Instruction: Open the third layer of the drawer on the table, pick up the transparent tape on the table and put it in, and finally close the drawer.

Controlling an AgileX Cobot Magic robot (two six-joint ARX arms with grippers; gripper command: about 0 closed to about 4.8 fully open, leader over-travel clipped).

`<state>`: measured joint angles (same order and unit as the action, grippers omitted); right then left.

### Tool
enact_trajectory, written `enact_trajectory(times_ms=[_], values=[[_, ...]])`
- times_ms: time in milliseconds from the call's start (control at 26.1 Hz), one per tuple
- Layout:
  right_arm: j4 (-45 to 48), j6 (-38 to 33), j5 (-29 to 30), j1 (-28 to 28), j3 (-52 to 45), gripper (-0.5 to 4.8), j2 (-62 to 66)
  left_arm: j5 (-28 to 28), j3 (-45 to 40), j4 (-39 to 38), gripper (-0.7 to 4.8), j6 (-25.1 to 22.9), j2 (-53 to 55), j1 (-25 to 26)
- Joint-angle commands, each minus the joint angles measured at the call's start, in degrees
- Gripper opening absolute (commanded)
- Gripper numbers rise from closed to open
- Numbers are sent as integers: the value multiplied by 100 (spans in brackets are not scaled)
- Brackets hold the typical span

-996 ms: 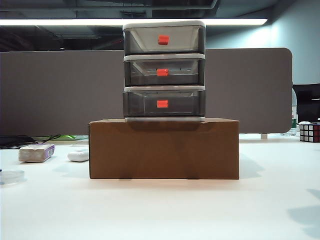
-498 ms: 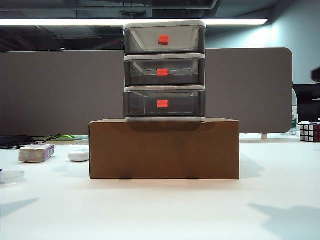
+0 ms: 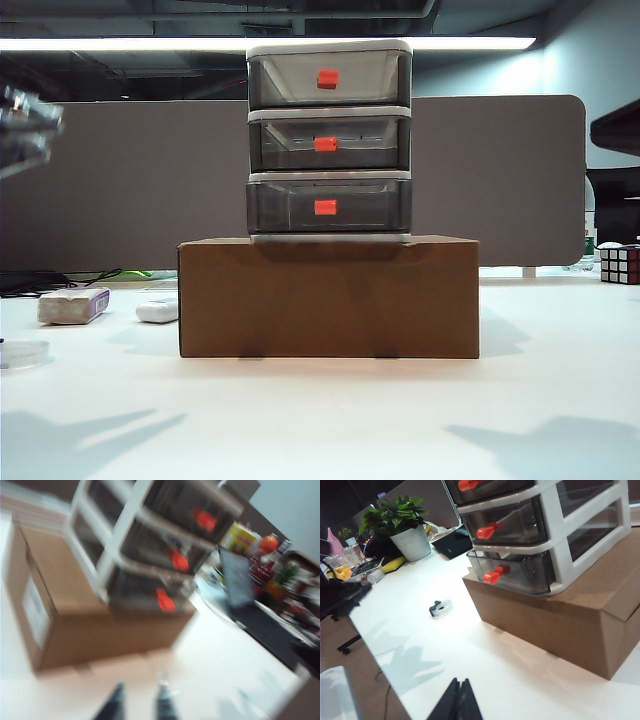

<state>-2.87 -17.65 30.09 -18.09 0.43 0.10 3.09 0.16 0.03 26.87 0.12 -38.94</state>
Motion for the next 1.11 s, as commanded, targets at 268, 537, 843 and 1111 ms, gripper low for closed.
enact_trajectory(times_ms=[268, 537, 843, 1111], values=[[-68, 874, -1541, -909, 669, -5, 1128, -3394, 24, 2551, 135, -1596, 2295, -2712], [813, 1049, -1482, -957, 1163, -5, 2531, -3397, 328, 5418, 157, -1598, 5687, -2695], [1073, 1740, -935, -951, 1818, -5, 3735, -3587, 1733, 6583, 156, -1766, 8854, -2695], [1401, 1810, -920, -955, 1910, -5, 4035, -3663, 2275, 6596, 155, -1744, 9326, -2667]])
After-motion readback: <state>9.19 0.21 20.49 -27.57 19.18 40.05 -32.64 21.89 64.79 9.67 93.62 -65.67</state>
